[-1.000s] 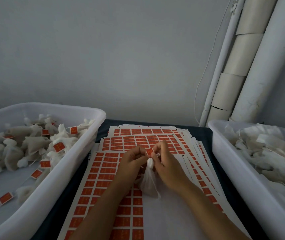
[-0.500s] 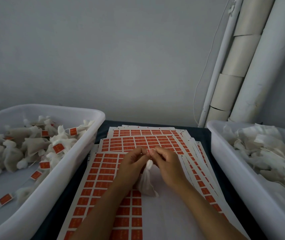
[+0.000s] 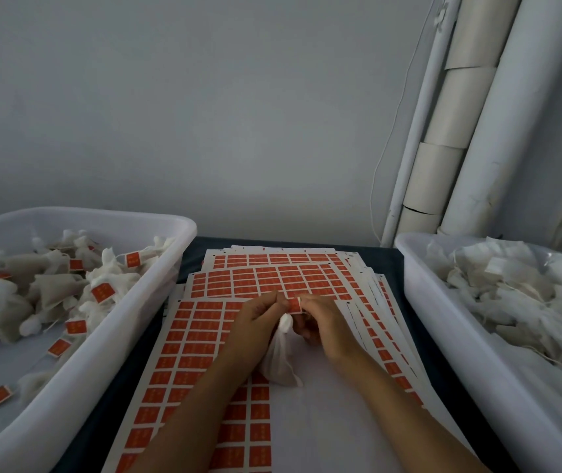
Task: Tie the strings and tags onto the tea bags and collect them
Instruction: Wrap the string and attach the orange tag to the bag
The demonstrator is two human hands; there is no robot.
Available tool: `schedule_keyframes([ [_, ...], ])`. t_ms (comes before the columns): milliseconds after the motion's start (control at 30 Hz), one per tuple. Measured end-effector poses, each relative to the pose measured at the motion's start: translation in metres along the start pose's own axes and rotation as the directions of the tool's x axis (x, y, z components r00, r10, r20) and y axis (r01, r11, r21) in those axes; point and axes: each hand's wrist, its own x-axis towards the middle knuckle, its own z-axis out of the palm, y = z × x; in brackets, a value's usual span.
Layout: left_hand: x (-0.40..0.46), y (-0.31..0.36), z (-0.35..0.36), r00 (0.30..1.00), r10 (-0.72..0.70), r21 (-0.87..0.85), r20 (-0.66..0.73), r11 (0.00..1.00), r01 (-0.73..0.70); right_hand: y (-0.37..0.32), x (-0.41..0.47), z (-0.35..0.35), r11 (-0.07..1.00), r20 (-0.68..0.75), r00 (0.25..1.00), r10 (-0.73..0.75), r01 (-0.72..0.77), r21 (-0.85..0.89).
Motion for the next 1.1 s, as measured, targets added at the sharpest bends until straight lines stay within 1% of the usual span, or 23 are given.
schedule_keyframes([
  [67,0.000,-0.001,0.000,0.999,-0.031,-0.016,-0.030,0.999,0.031,-0.001,0.000,-0.002,0.999,-0.002,1.000,0.024,-0.024,0.022],
  [133,0.001,0.001,-0.001,0.995,-0.090,0.056,-0.039,0.994,0.092,-0.005,-0.001,-0.005,0.997,-0.022,0.997,0.074,-0.073,0.020],
  [167,0.002,0.003,-0.003,0.991,-0.128,0.092,-0.034,0.987,0.131,-0.009,-0.003,-0.006,0.995,-0.023,0.994,0.105,-0.105,0.003],
  [200,0.003,0.006,-0.005,0.986,-0.163,0.090,-0.029,0.982,0.165,-0.011,-0.004,-0.007,0.992,-0.007,0.992,0.124,-0.124,-0.031],
  [267,0.002,0.012,-0.009,0.982,-0.189,0.078,-0.028,0.979,0.191,-0.014,-0.008,-0.009,0.981,0.072,0.985,0.156,-0.145,-0.132],
  [300,0.002,0.014,-0.011,0.986,-0.166,0.137,-0.029,0.976,0.168,-0.014,-0.010,-0.010,0.972,0.112,0.980,0.162,-0.139,-0.191],
  [367,-0.001,0.018,-0.015,0.995,-0.101,0.345,-0.012,0.933,0.099,-0.015,-0.017,-0.013,0.954,0.166,0.973,0.159,-0.109,-0.278],
  [433,-0.004,0.020,-0.019,0.996,-0.078,0.565,0.035,0.824,0.045,-0.016,-0.024,-0.016,0.935,0.199,0.966,0.163,-0.086,-0.345],
  [467,-0.005,0.023,-0.021,0.993,-0.108,0.628,0.056,0.777,0.049,-0.015,-0.027,-0.016,0.920,0.209,0.963,0.171,-0.080,-0.383],
  [500,-0.007,0.026,-0.025,0.985,-0.151,0.647,0.079,0.760,0.064,-0.014,-0.030,-0.016,0.902,0.209,0.961,0.179,-0.075,-0.426],
  [533,-0.010,0.029,-0.029,0.976,-0.188,0.637,0.110,0.767,0.076,-0.012,-0.033,-0.014,0.880,0.197,0.964,0.179,-0.067,-0.471],
  [600,-0.017,0.034,-0.037,0.949,-0.235,0.628,0.212,0.776,0.052,-0.009,-0.036,-0.010,0.846,0.161,0.974,0.162,-0.053,-0.530],
  [667,-0.026,0.036,-0.041,0.913,-0.275,0.701,0.300,0.713,-0.016,-0.006,-0.038,-0.005,0.833,0.139,0.977,0.161,-0.059,-0.550],
  [733,-0.036,0.032,-0.040,0.911,-0.269,0.750,0.313,0.658,-0.063,-0.005,-0.039,-0.001,0.802,0.105,0.979,0.173,-0.078,-0.592],
  [800,-0.045,0.027,-0.036,0.938,-0.223,0.744,0.265,0.666,-0.052,-0.005,-0.039,0.004,0.772,0.056,0.983,0.175,-0.102,-0.627],
  [867,-0.049,0.026,-0.034,0.969,-0.159,0.714,0.190,0.700,-0.025,-0.009,-0.039,0.008,0.781,0.013,0.989,0.146,-0.107,-0.616],
  [900,-0.051,0.028,-0.033,0.981,-0.123,0.696,0.152,0.718,-0.018,-0.012,-0.037,0.009,0.813,0.000,0.991,0.133,-0.109,-0.572],
  [1000,-0.049,0.040,-0.032,1.000,-0.010,0.635,-0.004,0.772,0.011,-0.033,-0.034,0.009,0.942,-0.016,0.996,0.089,-0.089,-0.323],
  [1067,-0.049,0.056,-0.035,0.989,0.060,0.588,-0.136,0.808,0.032,-0.054,-0.029,0.015,0.977,-0.048,0.998,0.029,-0.039,-0.210],
  [1100,-0.050,0.064,-0.037,0.972,0.104,0.555,-0.211,0.831,0.032,-0.065,-0.025,0.020,0.986,-0.060,0.998,-0.002,-0.008,-0.168],
])
